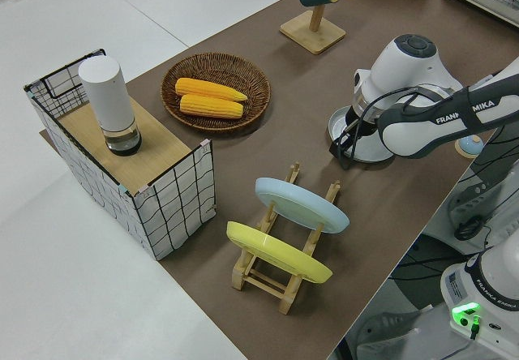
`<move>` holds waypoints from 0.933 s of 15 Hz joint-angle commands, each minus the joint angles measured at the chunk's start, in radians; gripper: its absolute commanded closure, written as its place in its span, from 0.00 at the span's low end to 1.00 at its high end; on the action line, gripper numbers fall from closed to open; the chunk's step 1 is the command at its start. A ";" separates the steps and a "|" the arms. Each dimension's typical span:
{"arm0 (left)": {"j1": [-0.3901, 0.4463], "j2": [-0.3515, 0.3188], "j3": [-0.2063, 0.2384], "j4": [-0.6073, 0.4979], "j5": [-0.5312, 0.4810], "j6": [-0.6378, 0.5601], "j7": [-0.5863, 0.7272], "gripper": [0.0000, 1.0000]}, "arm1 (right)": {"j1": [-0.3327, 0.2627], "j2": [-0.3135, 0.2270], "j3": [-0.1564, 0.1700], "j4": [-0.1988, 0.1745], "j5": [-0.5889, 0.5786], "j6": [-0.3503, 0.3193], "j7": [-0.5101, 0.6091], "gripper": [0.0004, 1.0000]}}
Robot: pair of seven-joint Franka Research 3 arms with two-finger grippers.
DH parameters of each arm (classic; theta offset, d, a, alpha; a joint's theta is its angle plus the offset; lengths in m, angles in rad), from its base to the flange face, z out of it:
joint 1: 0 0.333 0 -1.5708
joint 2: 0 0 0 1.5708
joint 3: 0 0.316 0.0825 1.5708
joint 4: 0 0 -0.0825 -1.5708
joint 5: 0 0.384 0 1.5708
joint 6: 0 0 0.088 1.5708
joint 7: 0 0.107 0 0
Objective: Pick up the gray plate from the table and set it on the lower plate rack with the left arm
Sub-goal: 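Close the left gripper on the gray plate's rim nearest the robot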
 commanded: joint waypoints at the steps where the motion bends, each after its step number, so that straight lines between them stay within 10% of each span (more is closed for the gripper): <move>1: -0.003 -0.104 0.009 -0.003 -0.008 -0.122 0.000 1.00 | -0.007 -0.002 0.007 0.006 0.006 -0.014 0.000 0.01; 14: 0.014 -0.253 0.024 0.085 -0.008 -0.384 0.005 1.00 | -0.007 -0.002 0.005 0.006 0.006 -0.014 0.000 0.01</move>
